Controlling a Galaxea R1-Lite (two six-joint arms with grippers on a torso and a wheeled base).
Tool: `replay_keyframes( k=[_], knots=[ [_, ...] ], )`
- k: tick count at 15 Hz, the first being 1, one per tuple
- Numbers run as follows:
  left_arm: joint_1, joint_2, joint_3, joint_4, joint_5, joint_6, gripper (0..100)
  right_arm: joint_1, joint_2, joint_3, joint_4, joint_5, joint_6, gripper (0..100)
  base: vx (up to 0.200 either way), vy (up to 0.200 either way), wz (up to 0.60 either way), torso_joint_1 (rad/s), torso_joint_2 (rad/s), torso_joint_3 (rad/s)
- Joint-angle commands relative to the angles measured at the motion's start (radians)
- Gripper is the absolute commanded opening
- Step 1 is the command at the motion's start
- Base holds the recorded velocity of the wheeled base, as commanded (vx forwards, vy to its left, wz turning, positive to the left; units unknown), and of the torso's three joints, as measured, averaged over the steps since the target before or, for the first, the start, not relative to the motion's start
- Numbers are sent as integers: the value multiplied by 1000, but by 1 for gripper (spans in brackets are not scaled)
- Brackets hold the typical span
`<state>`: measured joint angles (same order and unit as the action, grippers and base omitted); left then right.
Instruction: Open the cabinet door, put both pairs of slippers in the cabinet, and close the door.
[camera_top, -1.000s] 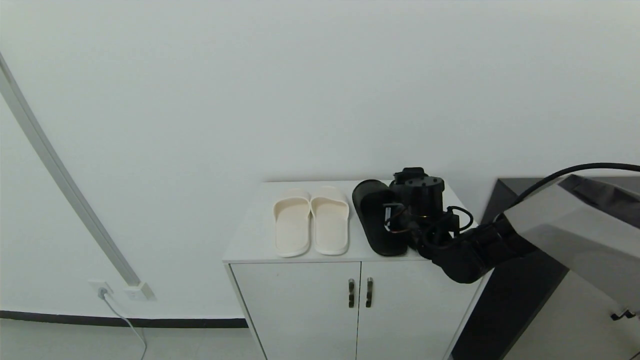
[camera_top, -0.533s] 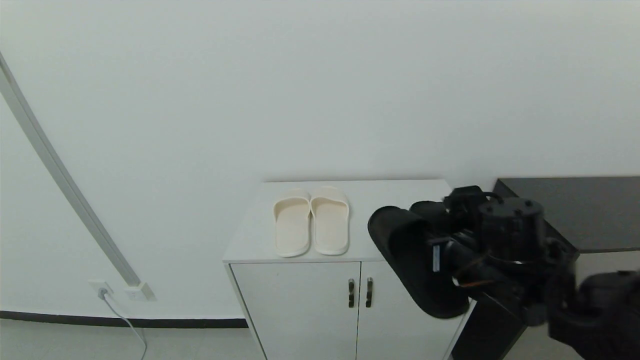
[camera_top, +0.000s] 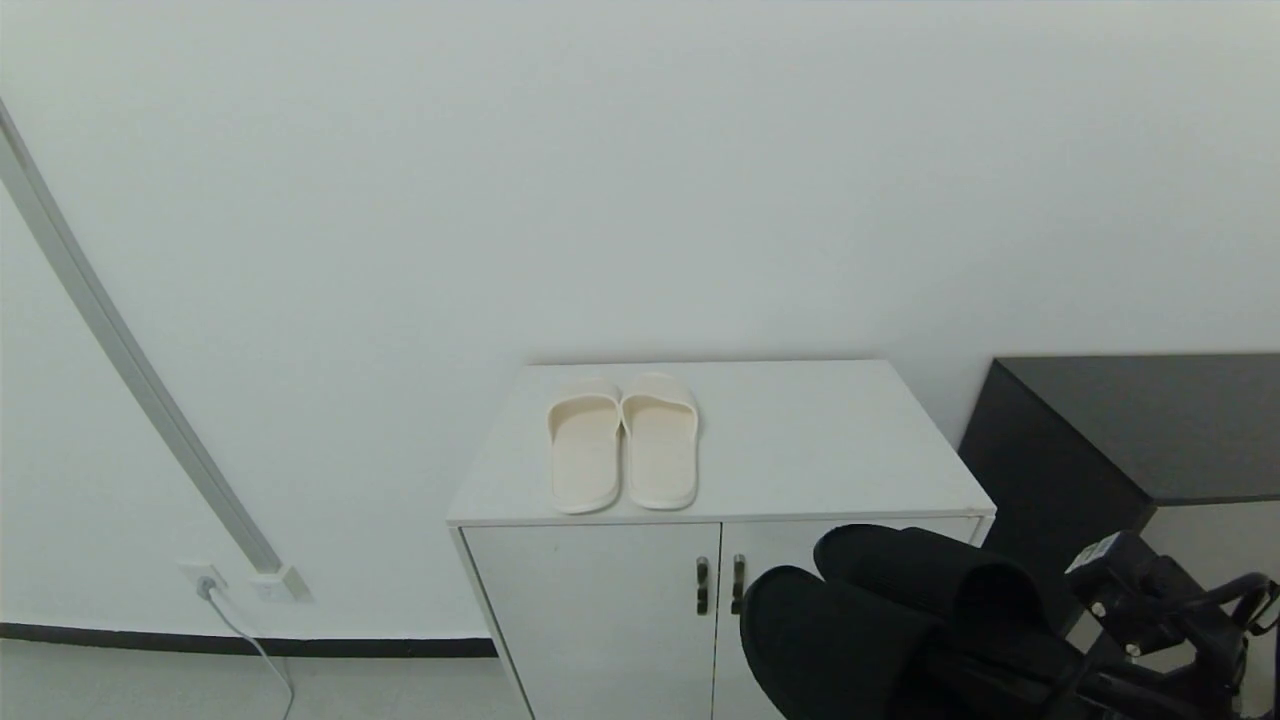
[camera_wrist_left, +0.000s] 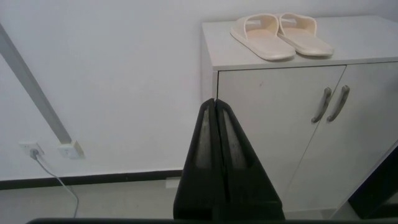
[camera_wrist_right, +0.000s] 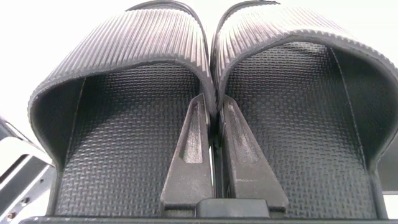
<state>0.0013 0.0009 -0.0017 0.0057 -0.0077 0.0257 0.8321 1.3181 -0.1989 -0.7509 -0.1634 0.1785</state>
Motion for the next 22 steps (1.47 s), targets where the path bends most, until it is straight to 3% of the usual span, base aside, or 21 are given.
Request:
replay_keyframes(
  k=[1, 4, 10, 14, 22],
  knots=[
    [0, 1, 0, 0, 0, -1, 0, 2, -5, 4, -2, -1, 12, 0, -200, 0, 0, 7, -2, 7],
    [0, 1, 0, 0, 0, 0, 0, 1, 21, -4, -4, -1, 10, 0, -200, 0, 0, 10, 5, 1],
    [0, 1, 0, 0, 0, 0, 0, -13, 142, -85, -8, 19, 7, 0, 0, 0, 0, 0, 0, 0],
    [0, 1, 0, 0, 0, 0, 0, -16, 267, -89, -205, 42, -25, 0, 0, 0, 0, 0, 0, 0],
    [0, 1, 0, 0, 2, 0, 0, -36, 294, -82, -217, 45, -24, 0, 0, 0, 0, -39, 85, 48]
  ],
)
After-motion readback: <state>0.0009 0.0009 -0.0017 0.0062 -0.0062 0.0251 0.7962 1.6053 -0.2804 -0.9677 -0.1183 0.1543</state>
